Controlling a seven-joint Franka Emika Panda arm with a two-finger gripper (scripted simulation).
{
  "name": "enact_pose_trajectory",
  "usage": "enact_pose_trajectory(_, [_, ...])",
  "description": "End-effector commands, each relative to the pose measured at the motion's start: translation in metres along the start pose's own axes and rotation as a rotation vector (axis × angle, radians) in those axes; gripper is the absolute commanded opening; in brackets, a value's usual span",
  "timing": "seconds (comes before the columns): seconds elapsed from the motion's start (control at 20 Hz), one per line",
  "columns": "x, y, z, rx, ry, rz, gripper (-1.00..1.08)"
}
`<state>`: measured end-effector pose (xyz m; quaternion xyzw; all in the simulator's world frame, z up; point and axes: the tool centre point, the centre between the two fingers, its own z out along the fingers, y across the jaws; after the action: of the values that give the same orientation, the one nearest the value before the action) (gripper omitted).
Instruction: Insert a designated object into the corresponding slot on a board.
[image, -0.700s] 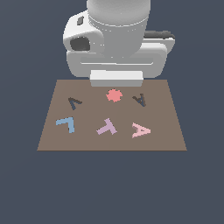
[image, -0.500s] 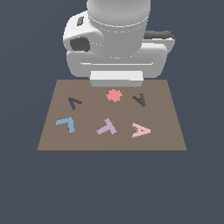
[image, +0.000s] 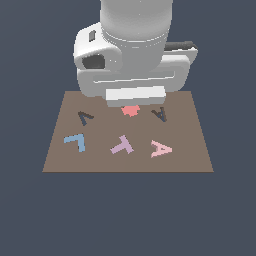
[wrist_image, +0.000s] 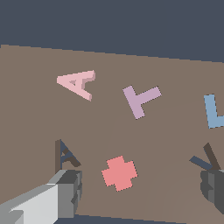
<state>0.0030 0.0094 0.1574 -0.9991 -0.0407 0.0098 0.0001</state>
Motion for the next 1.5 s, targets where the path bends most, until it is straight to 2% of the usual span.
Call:
enact_pose_trajectory(0.0, [0.004,0.000,0.003,0.000,0.000,-0.044,1.00])
enact_pose_trajectory(0.5, [0.031,-0.004,0.025,-0.002,0.004,-0.325,1.00])
enact_pose_trajectory(1.05, [0.070,-0.028,0.061,-0.007,0.010,-0.799,1.00])
enact_pose_trajectory(1.45, [0.087,-0.053,0.083,-0.010,0.013,-1.100,1.00])
